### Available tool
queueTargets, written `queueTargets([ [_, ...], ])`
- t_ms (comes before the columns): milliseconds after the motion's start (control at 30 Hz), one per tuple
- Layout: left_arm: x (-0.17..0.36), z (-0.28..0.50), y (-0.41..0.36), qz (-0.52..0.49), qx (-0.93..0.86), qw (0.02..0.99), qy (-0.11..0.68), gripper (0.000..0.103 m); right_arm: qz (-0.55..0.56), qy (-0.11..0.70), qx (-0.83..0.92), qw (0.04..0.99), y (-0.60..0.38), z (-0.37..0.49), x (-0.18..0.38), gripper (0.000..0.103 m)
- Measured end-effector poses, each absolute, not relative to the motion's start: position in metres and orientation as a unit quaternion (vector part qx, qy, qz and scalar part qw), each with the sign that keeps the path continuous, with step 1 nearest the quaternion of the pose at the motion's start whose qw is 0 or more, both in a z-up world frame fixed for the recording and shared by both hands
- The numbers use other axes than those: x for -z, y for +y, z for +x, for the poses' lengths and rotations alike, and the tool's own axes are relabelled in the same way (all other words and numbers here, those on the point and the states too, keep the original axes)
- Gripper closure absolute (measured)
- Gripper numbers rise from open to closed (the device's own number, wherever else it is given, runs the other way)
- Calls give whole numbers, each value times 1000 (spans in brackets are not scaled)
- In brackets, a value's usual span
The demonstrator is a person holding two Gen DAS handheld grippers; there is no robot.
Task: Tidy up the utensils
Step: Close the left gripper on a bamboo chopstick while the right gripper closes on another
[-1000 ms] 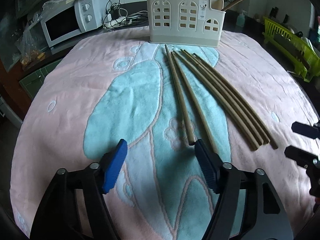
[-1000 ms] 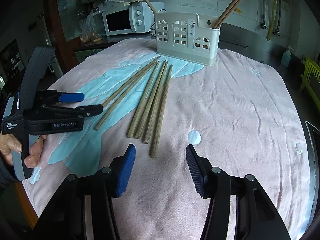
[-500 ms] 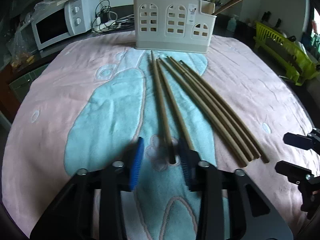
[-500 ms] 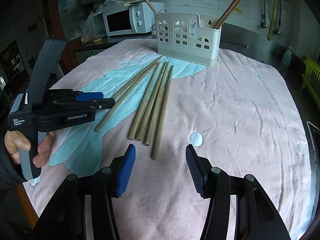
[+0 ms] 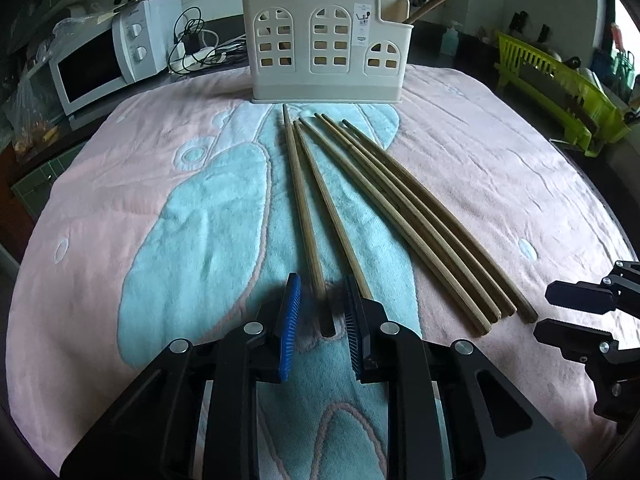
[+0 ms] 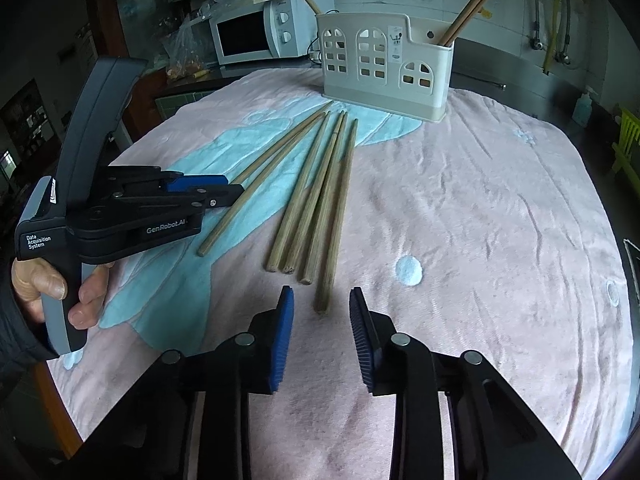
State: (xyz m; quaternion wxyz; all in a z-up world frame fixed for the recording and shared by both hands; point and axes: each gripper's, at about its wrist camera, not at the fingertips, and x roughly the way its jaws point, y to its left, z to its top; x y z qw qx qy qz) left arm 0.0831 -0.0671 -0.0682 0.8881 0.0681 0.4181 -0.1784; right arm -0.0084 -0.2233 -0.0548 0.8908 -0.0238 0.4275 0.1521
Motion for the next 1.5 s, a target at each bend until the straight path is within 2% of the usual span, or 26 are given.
queueTargets([
  [400, 68, 84, -64, 60, 183, 887, 420, 82, -41, 439, -135, 887, -218, 2, 65, 95],
  [933, 69, 85, -62, 43, 180, 887, 424, 80, -38, 431, -120, 894, -219, 12, 62, 96],
  [1300, 69, 86, -62, 43, 183, 886, 424, 82, -16, 356, -115, 927, -234, 6, 2, 96],
  [1467, 68, 89, -58, 37, 179, 887, 425, 95, -10, 324, -120, 938, -233, 12, -23, 96],
  [1500, 68, 90, -56, 33, 178, 887, 425, 95, -8, 321, -122, 939, -233, 13, -26, 96],
])
